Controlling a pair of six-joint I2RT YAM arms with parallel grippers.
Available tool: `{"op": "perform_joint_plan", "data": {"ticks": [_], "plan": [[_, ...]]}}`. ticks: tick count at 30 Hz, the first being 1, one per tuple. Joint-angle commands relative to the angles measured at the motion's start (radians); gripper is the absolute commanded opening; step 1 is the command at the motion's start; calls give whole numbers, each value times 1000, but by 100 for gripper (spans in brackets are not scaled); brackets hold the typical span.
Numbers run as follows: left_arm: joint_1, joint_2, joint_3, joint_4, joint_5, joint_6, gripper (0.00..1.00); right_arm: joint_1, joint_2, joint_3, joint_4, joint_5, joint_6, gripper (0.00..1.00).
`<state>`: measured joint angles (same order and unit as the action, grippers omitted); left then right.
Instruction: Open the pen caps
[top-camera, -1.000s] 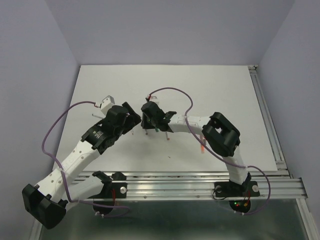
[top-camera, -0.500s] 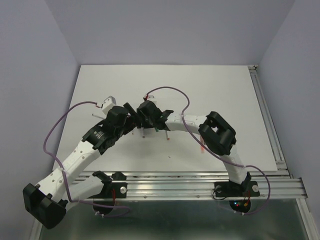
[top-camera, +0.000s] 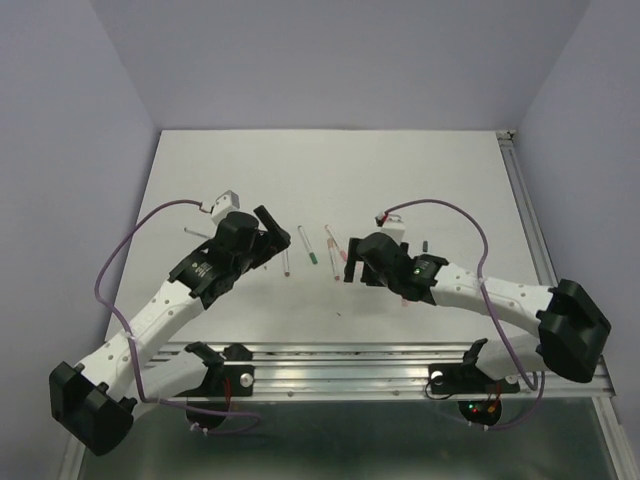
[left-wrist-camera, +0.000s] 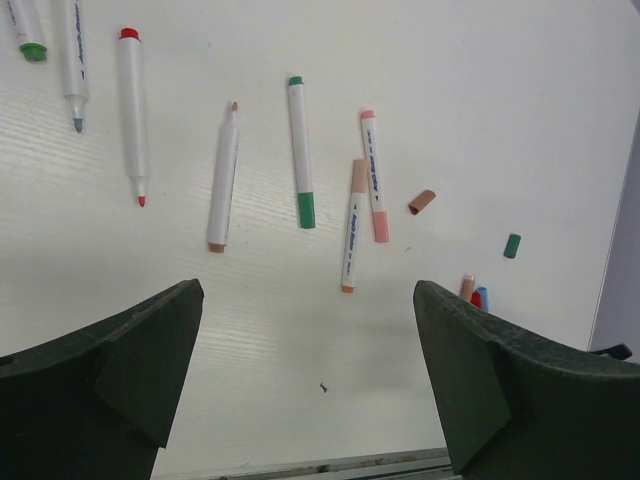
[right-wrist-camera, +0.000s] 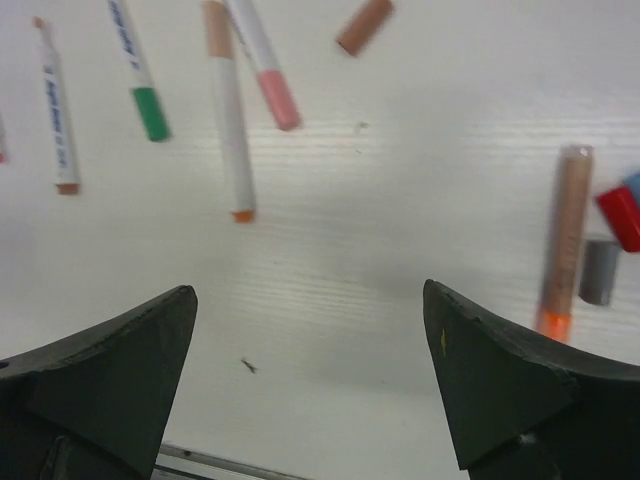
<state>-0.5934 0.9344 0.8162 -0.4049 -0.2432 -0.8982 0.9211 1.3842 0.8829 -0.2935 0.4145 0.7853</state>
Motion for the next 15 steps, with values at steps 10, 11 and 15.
{"op": "perform_joint_plan", "data": {"ticks": [10,11,15], "plan": [[3,58,-34,106,93,47,99,-53,-156,-222,-214,141,164,82],[4,58,-35,113,97,50,99,-59,-127,-217,-211,139,163,81],[4,55,-41,115,97,51,99,-91,-67,-180,-184,147,126,79]]}}
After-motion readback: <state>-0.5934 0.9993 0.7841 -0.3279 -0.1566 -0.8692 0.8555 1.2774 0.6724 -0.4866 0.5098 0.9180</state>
